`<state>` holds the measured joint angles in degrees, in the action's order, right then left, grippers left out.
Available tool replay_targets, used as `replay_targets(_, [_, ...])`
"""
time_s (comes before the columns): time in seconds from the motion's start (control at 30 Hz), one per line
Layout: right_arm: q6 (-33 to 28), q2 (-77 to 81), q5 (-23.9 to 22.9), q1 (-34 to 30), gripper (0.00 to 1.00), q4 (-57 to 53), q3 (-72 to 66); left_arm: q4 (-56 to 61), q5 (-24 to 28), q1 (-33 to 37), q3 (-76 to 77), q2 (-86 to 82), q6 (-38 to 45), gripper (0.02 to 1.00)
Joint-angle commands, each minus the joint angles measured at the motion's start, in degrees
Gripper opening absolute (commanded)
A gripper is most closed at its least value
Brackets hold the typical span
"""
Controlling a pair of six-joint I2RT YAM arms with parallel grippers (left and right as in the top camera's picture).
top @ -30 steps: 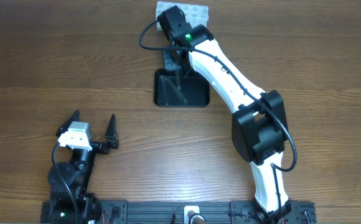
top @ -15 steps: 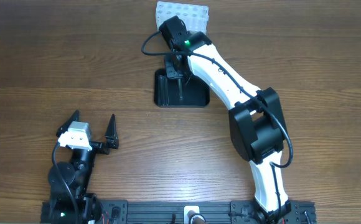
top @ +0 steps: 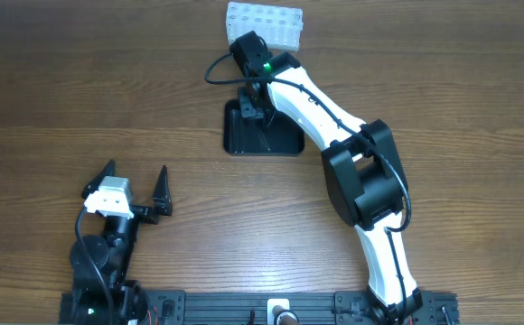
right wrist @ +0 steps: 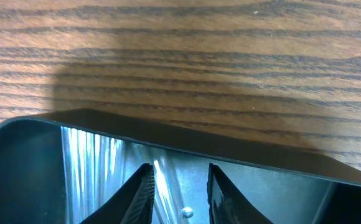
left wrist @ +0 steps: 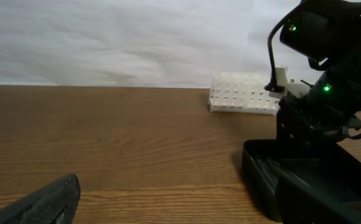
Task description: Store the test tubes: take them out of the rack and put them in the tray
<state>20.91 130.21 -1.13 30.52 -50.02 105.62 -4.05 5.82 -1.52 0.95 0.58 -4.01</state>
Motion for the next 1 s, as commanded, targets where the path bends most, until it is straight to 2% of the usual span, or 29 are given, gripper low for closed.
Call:
replay_targets(0.03, [-1.77,-4.42,0.24,0.20,0.424,1.29,0.87,0.20,0.57,0.26,-0.61,-0.42,1.01,1.000])
replay_targets(0.17, [-5.38,-9.75,-1.03,0.13,0.492,3.87,0.87,0.20,0.57,0.26,-0.61,-0.42,1.01,0.998])
replay_targets(0.23, [-6.38,-11.96,-4.76,-0.02,0.584,6.36,0.87,0.20,0.57,0.26,-0.61,-0.42,1.01,1.000])
replay_targets(0.37, [-10.51,-13.42,-15.69,-0.68,0.803,16.61,0.85,0.20,0.57,0.26,-0.61,-0.42,1.01,1.000])
replay_targets(0.43, [-11.93,-12.15,-18.82,-1.57,0.879,22.88,0.85,0.20,0.57,0.26,-0.61,-0.42,1.01,0.998])
replay_targets(0.53, [-14.40,-9.07,-19.12,-3.34,0.917,31.06,0.85,0.20,0.57,0.26,-0.61,-0.42,1.01,0.998])
replay_targets(0.7, [-14.58,-3.56,-19.10,-6.71,0.950,39.10,0.85,0.20,0.59,0.26,-0.61,-0.42,1.01,1.000])
replay_targets(1.0, [-14.05,2.34,-19.06,-9.92,0.965,44.81,0.87,0.20,0.57,0.26,-0.61,-0.42,1.01,0.998])
